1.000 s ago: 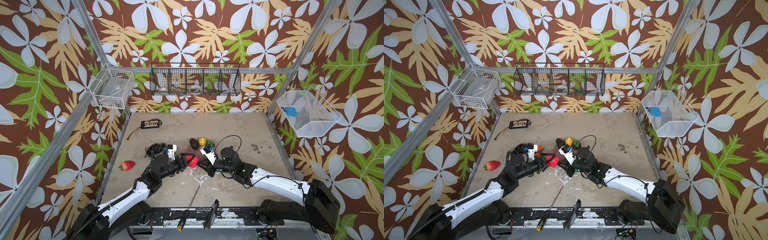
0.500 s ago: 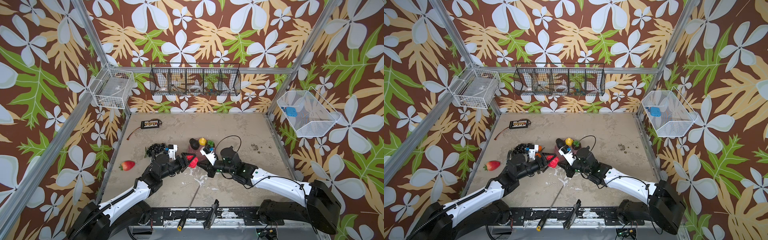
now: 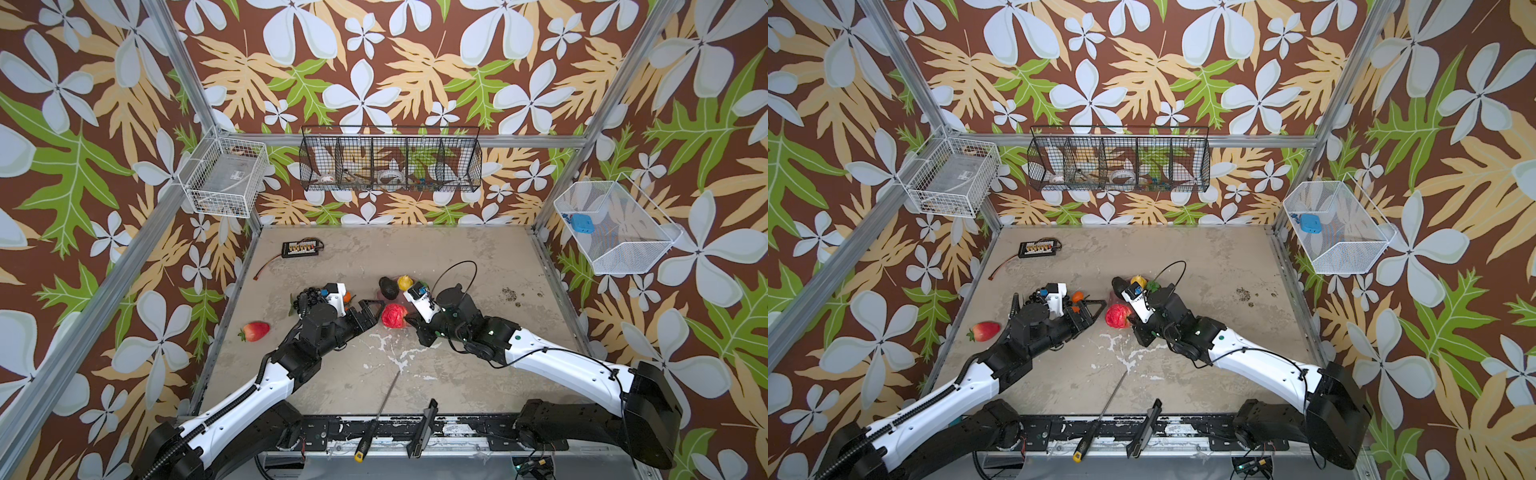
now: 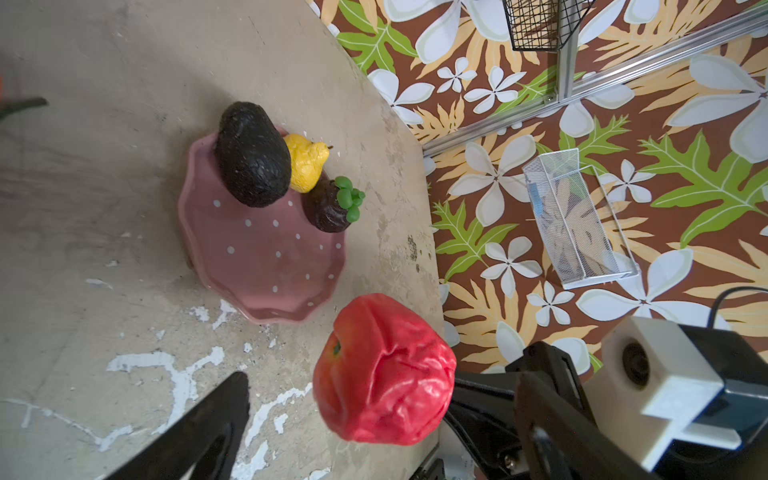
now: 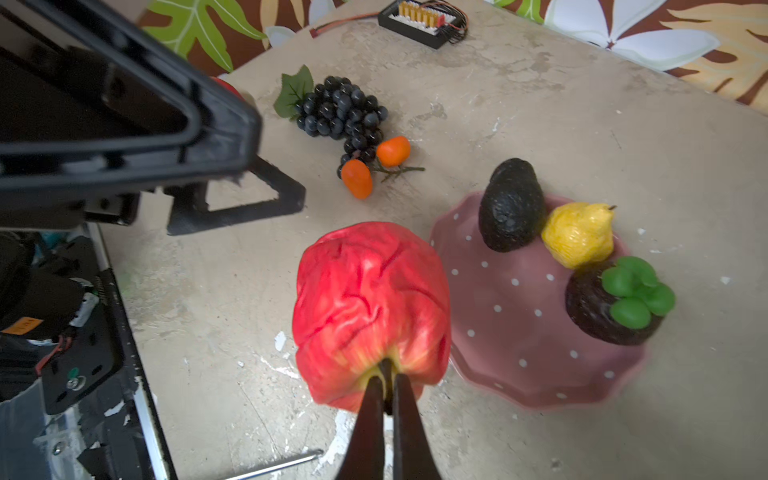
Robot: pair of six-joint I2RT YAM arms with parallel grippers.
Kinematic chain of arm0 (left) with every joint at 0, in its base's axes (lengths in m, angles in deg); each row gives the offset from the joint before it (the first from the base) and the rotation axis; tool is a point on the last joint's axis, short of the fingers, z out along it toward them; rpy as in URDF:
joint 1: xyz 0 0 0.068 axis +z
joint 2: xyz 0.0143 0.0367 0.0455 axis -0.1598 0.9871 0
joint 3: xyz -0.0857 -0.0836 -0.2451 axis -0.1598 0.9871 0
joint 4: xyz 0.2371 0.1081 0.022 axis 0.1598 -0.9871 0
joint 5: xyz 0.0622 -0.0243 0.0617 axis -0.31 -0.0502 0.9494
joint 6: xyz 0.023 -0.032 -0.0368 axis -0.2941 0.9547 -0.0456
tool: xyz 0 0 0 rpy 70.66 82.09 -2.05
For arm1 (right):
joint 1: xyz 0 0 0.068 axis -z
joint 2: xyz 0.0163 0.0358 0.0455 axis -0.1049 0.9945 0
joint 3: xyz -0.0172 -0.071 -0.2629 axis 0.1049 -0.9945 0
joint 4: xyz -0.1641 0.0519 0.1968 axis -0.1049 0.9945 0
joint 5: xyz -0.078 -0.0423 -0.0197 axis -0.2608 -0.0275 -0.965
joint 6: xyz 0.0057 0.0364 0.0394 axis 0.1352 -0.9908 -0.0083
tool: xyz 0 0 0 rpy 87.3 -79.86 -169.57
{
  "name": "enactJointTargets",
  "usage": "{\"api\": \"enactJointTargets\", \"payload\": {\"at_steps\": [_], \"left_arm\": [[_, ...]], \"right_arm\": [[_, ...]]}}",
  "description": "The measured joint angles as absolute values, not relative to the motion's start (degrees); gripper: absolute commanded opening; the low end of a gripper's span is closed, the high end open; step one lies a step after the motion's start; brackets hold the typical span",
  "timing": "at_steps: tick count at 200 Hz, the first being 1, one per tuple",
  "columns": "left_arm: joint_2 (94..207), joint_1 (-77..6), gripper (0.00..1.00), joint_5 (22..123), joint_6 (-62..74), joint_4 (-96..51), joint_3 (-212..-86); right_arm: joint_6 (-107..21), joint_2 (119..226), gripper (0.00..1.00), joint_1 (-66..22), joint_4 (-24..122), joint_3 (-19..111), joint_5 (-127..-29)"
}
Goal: Place and organize the fake fruits in the fruit bowl
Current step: 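Lower the apple onto the pink plate with the right gripper while the left arm withdraws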
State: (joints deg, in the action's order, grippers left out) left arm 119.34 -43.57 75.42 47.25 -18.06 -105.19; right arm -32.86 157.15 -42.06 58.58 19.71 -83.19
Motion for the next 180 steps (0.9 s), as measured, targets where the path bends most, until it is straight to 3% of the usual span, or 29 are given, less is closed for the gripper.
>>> {"api": "enactJointTargets", "payload": {"at_steps": [74, 119, 180], "left_arm": [[107.5, -41.1, 1.00, 91.5, 33.8, -31.5, -108.1], [100.3, -41.1, 1.00, 99.1, 27.6, -35.7, -107.2], [96.4, -41.1, 1.00, 101.1, 26.6, -37.5, -105.8]], "right_arm": [[-30.3, 167.3, 0.00, -42.1, 73.2, 30.9, -95.8], [-27.8, 175.0, 0.00, -42.1, 79.0, 38.3, -95.9], [-24.6, 184.8, 0.00, -42.1, 83.4, 47.8, -96.1]]}}
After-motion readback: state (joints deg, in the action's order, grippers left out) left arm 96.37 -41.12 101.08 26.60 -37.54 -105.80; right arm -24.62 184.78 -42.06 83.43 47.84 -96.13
